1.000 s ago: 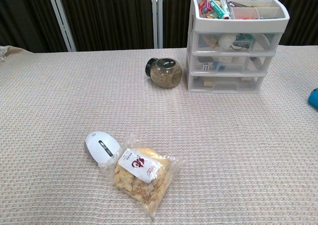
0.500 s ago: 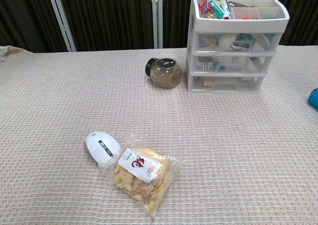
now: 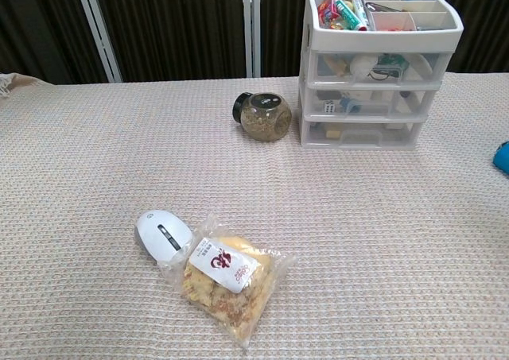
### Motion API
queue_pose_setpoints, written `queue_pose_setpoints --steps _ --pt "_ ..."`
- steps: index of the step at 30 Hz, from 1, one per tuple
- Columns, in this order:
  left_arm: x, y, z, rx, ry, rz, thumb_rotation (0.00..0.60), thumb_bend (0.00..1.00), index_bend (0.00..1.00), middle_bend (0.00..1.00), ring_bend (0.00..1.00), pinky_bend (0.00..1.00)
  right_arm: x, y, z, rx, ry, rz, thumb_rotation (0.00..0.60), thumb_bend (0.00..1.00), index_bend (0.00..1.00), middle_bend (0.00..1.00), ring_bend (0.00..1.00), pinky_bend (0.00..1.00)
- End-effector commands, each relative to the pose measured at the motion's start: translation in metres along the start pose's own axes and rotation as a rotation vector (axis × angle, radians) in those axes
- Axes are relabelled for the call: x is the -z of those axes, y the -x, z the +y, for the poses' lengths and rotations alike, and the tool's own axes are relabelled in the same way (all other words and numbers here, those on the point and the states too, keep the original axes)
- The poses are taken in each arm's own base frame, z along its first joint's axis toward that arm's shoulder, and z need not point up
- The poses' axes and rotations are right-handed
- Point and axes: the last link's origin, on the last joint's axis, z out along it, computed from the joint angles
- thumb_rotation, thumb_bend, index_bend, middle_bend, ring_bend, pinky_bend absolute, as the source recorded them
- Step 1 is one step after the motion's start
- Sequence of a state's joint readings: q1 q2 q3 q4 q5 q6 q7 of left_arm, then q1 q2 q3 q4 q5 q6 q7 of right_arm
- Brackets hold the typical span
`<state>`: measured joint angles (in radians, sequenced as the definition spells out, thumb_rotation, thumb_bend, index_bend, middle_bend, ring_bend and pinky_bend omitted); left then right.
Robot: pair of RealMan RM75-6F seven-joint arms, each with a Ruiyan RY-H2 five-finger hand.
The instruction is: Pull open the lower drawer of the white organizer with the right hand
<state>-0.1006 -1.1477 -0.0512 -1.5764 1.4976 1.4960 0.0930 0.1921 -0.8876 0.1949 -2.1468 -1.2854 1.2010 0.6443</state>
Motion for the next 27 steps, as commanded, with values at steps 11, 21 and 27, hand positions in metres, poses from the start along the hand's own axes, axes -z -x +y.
queue_pose_setpoints --steps 11,21,27 --pt "0.000 0.000 0.000 0.000 0.002 -0.001 0.600 0.27 0.00 0.00 0.00 0.00 -0.063 0.056 -0.034 -0.389 0.213 -0.289 0.600 0.16 0.10 0.77 0.75 0.68" --pt "0.000 0.000 0.000 0.002 0.003 -0.002 0.600 0.27 0.00 0.00 0.00 0.00 -0.090 0.079 -0.028 -0.477 0.296 -0.282 0.600 0.16 0.14 0.77 0.75 0.68" --pt "-0.001 0.000 0.000 0.002 0.004 -0.003 0.600 0.27 0.00 0.00 0.00 0.00 -0.111 0.090 -0.014 -0.512 0.364 -0.265 0.600 0.16 0.14 0.76 0.75 0.68"
